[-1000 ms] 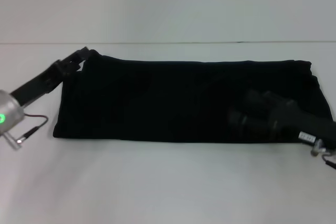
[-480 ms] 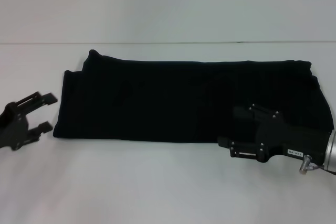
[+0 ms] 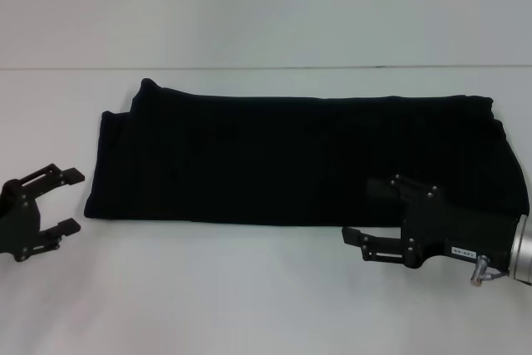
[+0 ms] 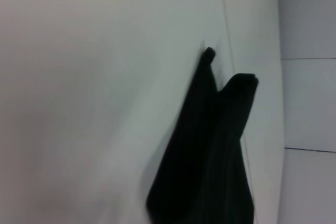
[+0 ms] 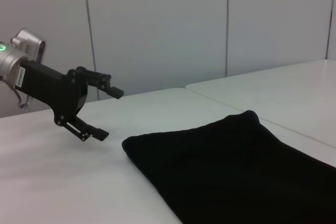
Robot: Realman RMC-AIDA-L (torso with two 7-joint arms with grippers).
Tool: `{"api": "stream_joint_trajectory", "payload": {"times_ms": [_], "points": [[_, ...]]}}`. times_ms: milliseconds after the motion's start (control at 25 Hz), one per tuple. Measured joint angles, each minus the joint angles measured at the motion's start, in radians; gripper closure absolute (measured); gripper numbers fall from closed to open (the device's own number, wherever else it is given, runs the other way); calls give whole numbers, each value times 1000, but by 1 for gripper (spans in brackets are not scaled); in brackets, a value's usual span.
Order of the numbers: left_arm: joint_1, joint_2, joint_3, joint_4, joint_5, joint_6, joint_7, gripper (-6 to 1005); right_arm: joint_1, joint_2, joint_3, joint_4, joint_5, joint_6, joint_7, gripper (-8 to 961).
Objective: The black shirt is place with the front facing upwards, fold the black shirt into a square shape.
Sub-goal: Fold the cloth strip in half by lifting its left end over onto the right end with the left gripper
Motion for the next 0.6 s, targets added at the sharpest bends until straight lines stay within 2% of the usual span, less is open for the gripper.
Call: {"api": "stream_joint_trajectory", "payload": {"times_ms": [200,600], "points": [[-22,-1,9,-49,18,-54,-14,110,-6,0,-2,1,0,11,0,28],[-35,-8,7,-73,16,-140,-13,112,-9,1,-14,0,0,6,-3,29]]}}
